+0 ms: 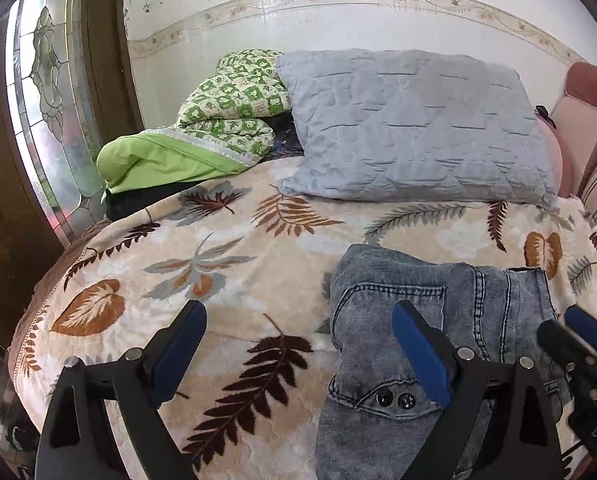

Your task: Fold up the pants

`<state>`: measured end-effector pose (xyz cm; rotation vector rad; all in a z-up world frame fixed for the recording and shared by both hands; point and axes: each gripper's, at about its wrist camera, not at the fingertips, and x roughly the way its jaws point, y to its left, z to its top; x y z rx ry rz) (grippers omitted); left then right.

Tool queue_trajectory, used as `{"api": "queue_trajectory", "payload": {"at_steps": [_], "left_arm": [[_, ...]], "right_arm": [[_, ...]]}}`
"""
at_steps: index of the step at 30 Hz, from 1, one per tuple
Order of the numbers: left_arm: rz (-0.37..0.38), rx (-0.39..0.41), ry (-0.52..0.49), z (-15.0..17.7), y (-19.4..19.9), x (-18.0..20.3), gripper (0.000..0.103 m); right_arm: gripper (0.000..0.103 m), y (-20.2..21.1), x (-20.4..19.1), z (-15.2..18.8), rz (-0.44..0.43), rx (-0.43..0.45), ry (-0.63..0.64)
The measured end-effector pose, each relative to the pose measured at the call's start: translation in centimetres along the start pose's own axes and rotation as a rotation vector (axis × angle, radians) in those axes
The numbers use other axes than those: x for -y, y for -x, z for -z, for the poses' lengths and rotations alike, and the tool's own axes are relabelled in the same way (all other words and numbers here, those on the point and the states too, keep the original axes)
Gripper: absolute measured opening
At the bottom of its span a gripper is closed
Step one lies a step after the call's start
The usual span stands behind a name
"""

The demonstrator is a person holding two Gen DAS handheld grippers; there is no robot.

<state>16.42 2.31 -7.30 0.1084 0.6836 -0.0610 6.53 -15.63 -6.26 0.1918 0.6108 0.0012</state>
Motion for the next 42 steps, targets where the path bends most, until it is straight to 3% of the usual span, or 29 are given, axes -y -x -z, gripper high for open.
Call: {"api": "queue_trajectory", "payload": {"at_steps": [5, 18, 42], "left_arm": [[0.020, 0.026, 0.003, 0.1, 2.2, 0.3, 0.094], [0.067, 0.058, 0.012, 1.0, 6.4, 1.1, 0.094], [0.079, -0.004, -0.027, 1.8, 3.2, 0.9, 0.094]], "right_arm": [[0.057, 2.6, -0.5, -0.2, 0.031, 0.064, 0.010], [0.057, 6.7, -0.8, 2.4, 0.076, 0.094, 0.017], [0.057, 2.7, -0.7, 2.1, 0.061, 0.037, 0.027]]}}
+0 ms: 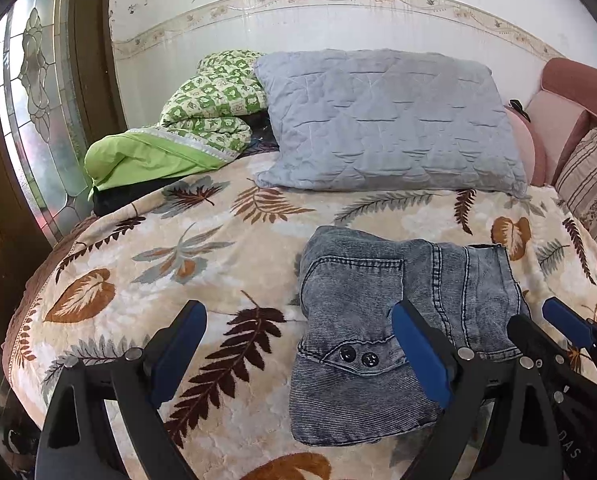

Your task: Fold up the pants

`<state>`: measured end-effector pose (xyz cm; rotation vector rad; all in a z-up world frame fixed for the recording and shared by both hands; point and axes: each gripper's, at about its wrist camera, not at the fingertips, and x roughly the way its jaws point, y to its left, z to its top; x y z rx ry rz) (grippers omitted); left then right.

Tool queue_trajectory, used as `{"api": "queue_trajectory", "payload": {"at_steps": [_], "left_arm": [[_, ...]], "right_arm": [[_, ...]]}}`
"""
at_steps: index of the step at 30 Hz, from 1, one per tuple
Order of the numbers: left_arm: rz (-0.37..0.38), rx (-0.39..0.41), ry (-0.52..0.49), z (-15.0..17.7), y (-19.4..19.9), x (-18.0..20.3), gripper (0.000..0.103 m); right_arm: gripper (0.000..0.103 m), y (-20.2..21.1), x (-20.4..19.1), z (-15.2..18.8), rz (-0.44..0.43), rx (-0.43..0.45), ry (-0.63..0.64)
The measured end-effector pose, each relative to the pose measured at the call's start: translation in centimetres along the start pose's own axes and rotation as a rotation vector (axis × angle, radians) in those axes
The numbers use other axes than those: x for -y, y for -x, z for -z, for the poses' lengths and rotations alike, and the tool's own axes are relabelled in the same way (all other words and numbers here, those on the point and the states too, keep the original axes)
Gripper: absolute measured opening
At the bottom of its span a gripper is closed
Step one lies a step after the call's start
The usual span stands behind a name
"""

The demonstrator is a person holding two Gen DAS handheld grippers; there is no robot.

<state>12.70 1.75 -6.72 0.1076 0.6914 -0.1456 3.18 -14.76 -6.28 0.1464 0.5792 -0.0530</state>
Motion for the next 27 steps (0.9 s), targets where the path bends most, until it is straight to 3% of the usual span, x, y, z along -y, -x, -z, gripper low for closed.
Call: {"api": "queue_trajectory", "payload": {"at_steps": [27], "left_arm": [[0.007, 0.059, -0.029, 0.0, 0.9, 0.6, 0.094]], "right_arm": [[0.057, -0.2, -0.3, 0.2, 0.001, -0.005, 0.017]]}}
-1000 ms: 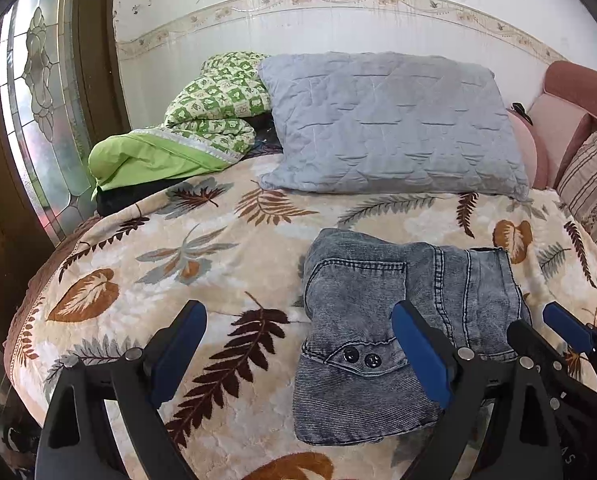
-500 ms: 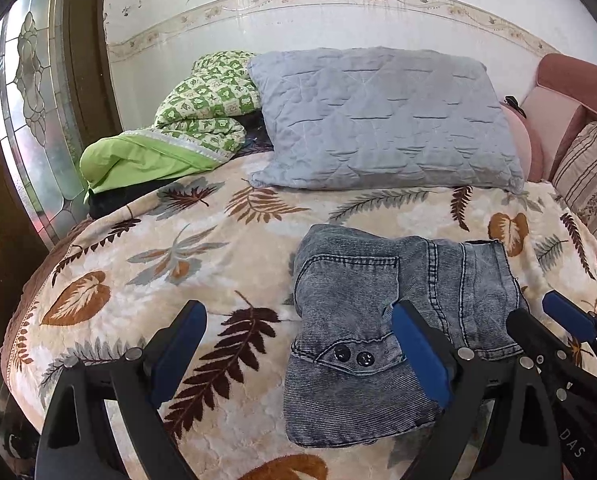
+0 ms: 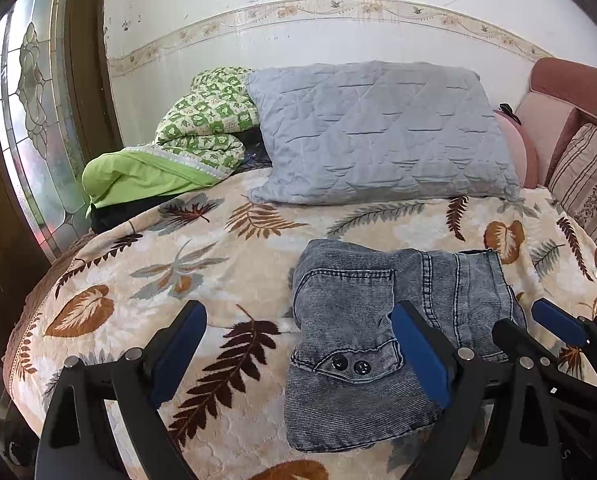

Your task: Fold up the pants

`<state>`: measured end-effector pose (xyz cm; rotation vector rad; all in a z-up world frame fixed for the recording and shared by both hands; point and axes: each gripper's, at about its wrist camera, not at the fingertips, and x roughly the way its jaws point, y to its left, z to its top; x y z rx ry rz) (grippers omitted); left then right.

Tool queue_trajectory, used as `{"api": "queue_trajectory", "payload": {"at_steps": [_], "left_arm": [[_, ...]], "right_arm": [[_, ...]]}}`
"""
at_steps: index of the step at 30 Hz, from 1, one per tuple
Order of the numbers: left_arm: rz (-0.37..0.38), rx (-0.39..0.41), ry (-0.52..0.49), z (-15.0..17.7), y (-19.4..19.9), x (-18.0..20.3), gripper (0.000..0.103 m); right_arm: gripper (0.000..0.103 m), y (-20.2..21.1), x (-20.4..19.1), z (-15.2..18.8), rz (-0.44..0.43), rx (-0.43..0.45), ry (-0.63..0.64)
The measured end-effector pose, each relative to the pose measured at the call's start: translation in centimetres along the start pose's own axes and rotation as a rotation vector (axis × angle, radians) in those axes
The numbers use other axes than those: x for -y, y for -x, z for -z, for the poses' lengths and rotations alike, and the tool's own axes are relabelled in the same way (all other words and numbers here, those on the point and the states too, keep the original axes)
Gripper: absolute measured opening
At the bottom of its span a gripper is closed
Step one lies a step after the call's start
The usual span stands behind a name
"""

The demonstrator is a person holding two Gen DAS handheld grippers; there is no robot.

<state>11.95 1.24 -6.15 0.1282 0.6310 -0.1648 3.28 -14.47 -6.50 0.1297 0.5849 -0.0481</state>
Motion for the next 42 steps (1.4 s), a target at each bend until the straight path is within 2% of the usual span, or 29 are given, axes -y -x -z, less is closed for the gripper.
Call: {"api": "queue_trajectory", "payload": {"at_steps": [42], "left_arm": [[0.020, 0.001, -0.033, 0.14, 0.21, 0.74, 0.094]], "right_arm": [[0.057, -0.33, -0.54, 0.30, -0.005, -0.026, 0.028]]}}
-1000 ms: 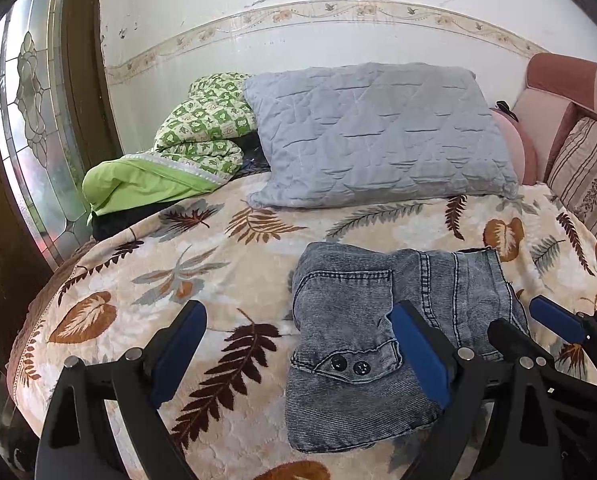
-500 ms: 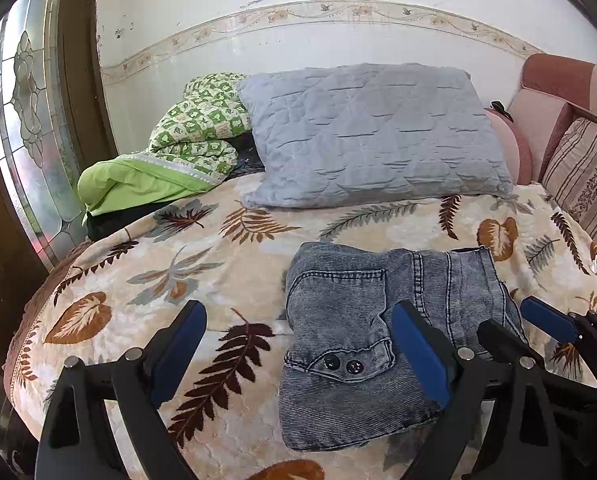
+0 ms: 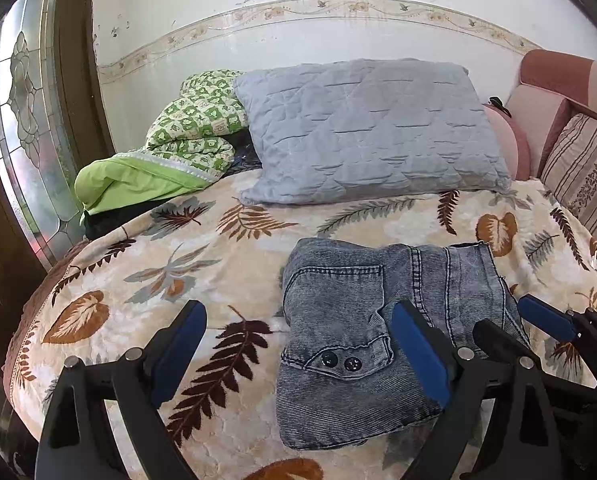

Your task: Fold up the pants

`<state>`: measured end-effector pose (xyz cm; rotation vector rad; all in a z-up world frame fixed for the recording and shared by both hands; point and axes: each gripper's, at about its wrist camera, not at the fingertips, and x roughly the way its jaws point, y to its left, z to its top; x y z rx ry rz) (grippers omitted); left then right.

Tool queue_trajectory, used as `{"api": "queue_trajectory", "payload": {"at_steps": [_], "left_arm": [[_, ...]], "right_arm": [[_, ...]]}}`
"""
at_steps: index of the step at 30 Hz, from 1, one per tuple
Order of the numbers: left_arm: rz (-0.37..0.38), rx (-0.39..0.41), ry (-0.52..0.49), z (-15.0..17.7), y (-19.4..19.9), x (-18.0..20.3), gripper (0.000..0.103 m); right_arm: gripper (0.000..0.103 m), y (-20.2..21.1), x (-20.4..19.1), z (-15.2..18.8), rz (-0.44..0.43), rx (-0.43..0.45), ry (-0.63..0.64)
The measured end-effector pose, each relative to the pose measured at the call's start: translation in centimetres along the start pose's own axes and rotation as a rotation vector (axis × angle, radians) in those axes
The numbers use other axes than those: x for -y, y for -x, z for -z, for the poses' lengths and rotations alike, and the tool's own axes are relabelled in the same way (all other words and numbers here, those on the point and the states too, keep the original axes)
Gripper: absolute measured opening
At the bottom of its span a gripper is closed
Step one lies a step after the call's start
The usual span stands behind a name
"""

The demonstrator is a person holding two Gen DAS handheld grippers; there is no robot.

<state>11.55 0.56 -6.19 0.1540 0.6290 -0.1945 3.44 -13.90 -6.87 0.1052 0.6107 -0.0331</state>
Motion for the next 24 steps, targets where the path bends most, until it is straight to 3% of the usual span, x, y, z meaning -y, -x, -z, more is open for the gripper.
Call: {"api": "queue_trajectory", "payload": {"at_steps": [24], "left_arm": [[0.004, 0.021, -0.040, 0.32, -0.10, 0.70, 0.094]], "right_arm": [[0.057, -0.41, -0.28, 0.11, -0.004, -0.015, 0.012]]}}
